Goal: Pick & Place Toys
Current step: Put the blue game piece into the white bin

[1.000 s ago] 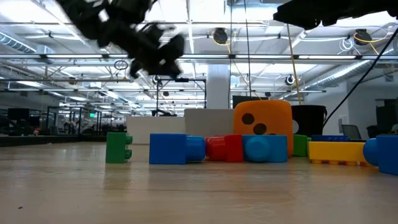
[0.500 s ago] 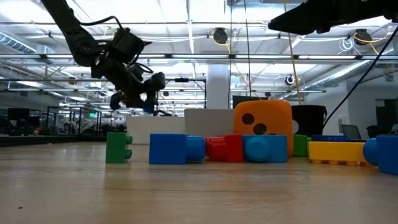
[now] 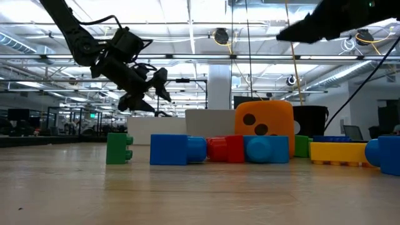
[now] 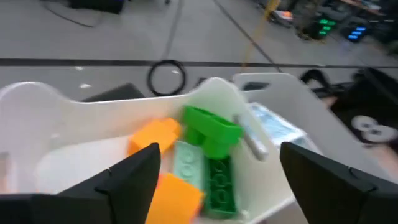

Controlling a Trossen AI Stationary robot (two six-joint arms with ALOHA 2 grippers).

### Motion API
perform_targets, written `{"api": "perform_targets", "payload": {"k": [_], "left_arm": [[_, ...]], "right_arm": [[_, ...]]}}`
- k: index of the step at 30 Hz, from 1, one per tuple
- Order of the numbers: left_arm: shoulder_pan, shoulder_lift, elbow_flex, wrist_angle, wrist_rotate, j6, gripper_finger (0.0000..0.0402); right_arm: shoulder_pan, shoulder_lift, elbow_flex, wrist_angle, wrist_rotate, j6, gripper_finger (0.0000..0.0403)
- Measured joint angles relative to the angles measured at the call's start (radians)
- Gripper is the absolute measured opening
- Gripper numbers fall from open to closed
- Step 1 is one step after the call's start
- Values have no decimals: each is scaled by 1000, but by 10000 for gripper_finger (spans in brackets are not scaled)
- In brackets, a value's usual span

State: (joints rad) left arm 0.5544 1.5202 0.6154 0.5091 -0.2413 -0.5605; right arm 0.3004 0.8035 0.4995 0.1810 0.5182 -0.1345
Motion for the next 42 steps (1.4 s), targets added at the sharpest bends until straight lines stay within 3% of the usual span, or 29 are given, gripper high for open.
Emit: {"api": "perform_targets", "payload": {"k": [3, 5, 8, 13, 25, 33, 36, 42], "left_arm": [[-10, 1, 1, -7, 81, -13, 348], [-26, 1, 1, -5, 109, -44, 352], [-58, 1, 1, -7, 106, -74, 352], [-101, 1, 1, 51, 106, -69, 353], [-134, 1, 1, 102, 100, 10, 356], [-134, 1, 1, 101, 100, 15, 358], [-134, 2, 1, 101, 100, 16, 360], [-134, 2, 0, 101, 100, 9, 361]], "right_arm": [[-29, -22, 0, -141, -22, 78, 194], [-70, -21, 0, -228, -92, 143, 194], [-146, 5, 0, -330, -181, 234, 194], [-235, 117, 0, -436, -324, 250, 194], [-348, 401, 1, -333, -603, 261, 191], [-396, 393, -2, -324, -882, 399, 161], [-376, 370, -1, -239, -988, 401, 151], [-300, 351, -1, -100, -947, 278, 142]]}}
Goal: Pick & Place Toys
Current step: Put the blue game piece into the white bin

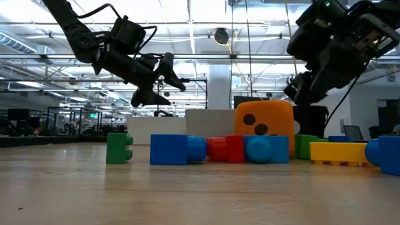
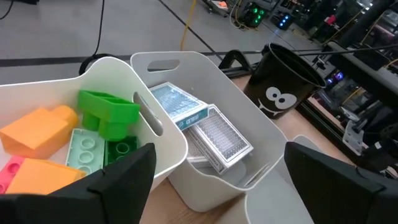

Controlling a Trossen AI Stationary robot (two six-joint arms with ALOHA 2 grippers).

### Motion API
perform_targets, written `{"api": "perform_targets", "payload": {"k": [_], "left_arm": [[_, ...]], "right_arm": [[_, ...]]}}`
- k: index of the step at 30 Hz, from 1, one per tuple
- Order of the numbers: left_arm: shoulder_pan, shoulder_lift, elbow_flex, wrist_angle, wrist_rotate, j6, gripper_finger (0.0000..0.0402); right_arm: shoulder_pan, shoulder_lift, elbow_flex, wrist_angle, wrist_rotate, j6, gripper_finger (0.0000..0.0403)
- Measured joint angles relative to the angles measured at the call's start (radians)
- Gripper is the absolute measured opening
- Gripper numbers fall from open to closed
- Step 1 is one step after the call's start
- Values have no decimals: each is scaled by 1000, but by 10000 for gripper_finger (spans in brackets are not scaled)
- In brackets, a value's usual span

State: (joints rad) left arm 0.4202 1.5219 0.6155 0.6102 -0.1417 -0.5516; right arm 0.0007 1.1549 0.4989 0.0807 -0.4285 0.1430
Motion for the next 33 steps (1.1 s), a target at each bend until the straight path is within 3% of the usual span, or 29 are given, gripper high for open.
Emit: {"api": "perform_targets", "payload": {"k": [2, 5, 9, 12, 18, 26, 33], "left_arm": [[0, 0, 0, -1, 0, -1, 361], [-2, 0, 0, -1, 0, -1, 361], [-3, 0, 0, -2, 0, -3, 361], [-3, 0, 0, -2, 0, -3, 361], [-3, 0, 0, -2, 0, -3, 361], [-6, 0, 0, -2, 0, -3, 361], [-6, 0, 0, -2, 0, -3, 361]], "right_arm": [[26, 1, 1, -12, 77, -81, 147], [54, 1, 0, -60, 277, -197, 163], [66, 1, 0, -127, 588, -215, 193], [66, 1, 0, -210, 706, -219, 213], [67, 1, 0, -315, 699, -137, 218], [77, 1, 0, -325, 353, -7, 194], [143, 1, 0, -288, 352, 14, 193]]}}
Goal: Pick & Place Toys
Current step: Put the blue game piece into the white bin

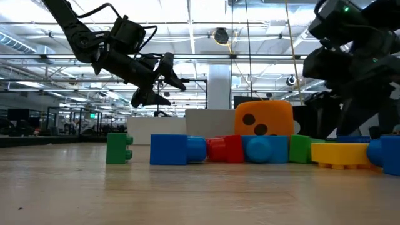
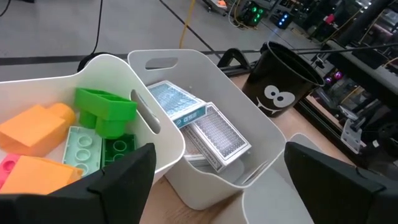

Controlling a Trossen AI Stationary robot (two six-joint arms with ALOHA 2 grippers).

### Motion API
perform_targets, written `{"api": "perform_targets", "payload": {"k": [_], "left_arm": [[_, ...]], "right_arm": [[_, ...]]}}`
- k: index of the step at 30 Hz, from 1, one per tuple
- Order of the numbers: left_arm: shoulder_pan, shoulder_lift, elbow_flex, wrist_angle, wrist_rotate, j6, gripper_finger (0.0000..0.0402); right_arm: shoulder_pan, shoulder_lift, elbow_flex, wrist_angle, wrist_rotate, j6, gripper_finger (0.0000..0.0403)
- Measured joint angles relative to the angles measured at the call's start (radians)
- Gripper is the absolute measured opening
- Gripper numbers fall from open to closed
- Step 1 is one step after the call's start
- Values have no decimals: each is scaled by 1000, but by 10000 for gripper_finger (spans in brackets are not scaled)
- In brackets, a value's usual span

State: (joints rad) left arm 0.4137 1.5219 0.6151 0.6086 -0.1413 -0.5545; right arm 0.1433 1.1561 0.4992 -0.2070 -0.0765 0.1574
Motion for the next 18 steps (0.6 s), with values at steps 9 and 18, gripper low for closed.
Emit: {"api": "perform_targets", "payload": {"k": [9, 18], "left_arm": [[0, 0, 0, 0, 0, 0, 361], [0, 0, 0, 0, 0, 0, 361]], "right_arm": [[82, -8, 0, 7, -26, -13, 207], [159, -112, 0, -14, -135, -9, 187]]}}
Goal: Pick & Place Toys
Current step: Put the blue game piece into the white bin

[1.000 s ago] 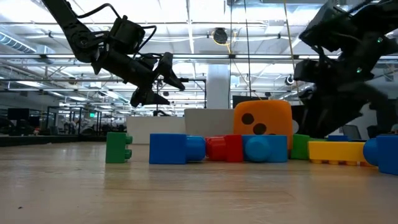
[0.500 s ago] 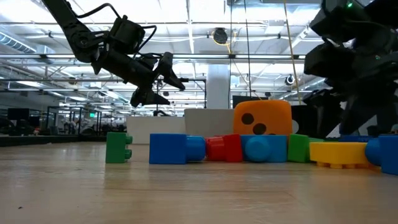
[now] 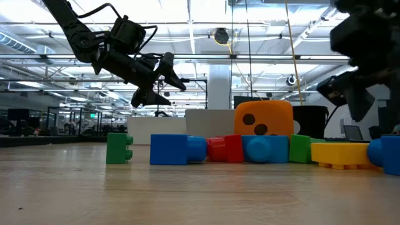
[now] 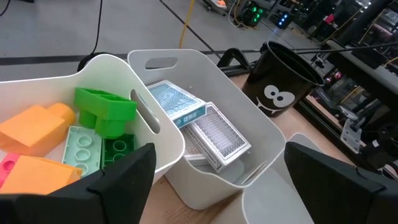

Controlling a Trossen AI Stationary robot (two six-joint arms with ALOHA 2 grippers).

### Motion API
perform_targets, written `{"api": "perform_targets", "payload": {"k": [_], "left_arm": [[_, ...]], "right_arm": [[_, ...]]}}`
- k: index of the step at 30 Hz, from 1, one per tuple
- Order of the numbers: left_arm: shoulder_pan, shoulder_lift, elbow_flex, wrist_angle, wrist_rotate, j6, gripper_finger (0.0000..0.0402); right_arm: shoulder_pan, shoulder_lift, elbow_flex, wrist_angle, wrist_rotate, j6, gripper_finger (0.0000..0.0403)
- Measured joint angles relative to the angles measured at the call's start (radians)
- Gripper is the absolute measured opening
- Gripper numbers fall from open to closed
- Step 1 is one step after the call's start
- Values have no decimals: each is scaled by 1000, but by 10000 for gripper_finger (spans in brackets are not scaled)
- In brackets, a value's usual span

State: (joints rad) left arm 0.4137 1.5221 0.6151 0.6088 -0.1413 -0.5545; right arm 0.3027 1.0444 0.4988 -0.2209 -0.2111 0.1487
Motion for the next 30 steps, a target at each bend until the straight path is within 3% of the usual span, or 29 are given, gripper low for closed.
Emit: {"api": "perform_targets", "payload": {"k": [5, 12, 21, 30], "left_arm": [[0, 0, 0, 0, 0, 0, 361], [0, 0, 0, -2, 0, 0, 361], [-4, 0, 0, -3, 0, 0, 361], [-3, 0, 0, -4, -9, 0, 361]], "right_arm": [[71, -8, 0, -5, 2, -2, 179], [171, 78, 0, -16, 8, -3, 178], [217, 189, 0, -23, 256, -11, 182], [209, 225, 1, 18, 260, -11, 169]]}}
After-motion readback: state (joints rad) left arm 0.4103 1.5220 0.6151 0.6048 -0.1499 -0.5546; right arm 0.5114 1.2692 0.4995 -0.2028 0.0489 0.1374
